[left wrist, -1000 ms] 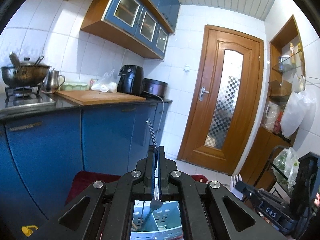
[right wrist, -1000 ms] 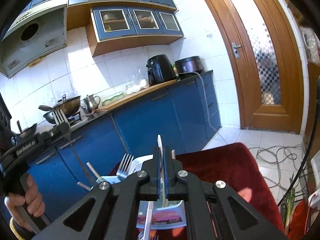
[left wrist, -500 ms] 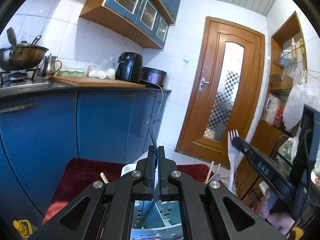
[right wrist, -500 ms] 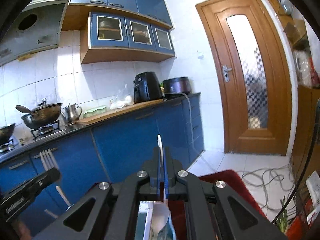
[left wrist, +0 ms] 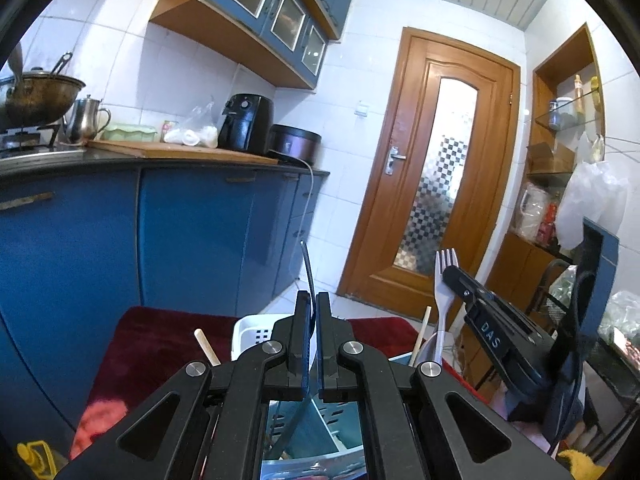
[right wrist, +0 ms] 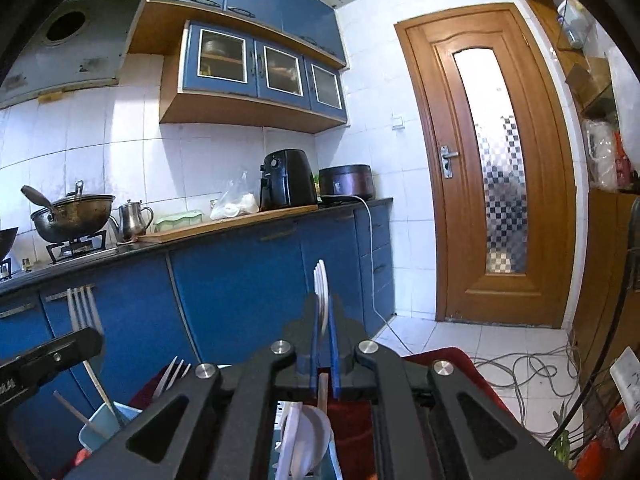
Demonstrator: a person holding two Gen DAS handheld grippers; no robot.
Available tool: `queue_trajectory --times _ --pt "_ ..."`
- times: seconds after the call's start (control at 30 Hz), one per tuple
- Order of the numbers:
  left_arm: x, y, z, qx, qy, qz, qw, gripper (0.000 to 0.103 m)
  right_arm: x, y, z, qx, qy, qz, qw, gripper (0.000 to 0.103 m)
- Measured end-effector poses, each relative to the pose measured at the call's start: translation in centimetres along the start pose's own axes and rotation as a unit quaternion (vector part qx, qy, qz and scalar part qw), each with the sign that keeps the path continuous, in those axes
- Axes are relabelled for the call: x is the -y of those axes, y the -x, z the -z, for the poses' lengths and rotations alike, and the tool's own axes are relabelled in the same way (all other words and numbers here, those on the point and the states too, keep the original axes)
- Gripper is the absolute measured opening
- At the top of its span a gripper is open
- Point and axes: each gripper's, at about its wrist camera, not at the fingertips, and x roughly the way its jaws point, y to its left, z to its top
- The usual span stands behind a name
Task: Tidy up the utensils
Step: 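Lower both forks into the holder and open both tools, then withdraw both open tools from the holder back to the remaining cutlery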
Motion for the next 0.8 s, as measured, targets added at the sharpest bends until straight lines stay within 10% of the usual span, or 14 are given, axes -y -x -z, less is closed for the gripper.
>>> queue_trajectory --times 0.63,0.8 --pt "-0.5 -0.1 0.4 -0.011 0.004 0.011 0.9999 0.002 -0.9 -0.2 0.5 -0.021 0.011 -0.030 0.999 0.006" --pt "-0.3 0.1 0.3 -0.018 0.003 0.009 0.9998 0.023 -0.2 0.4 0.6 -0.043 -0.017 -0.055 0.997 0.015"
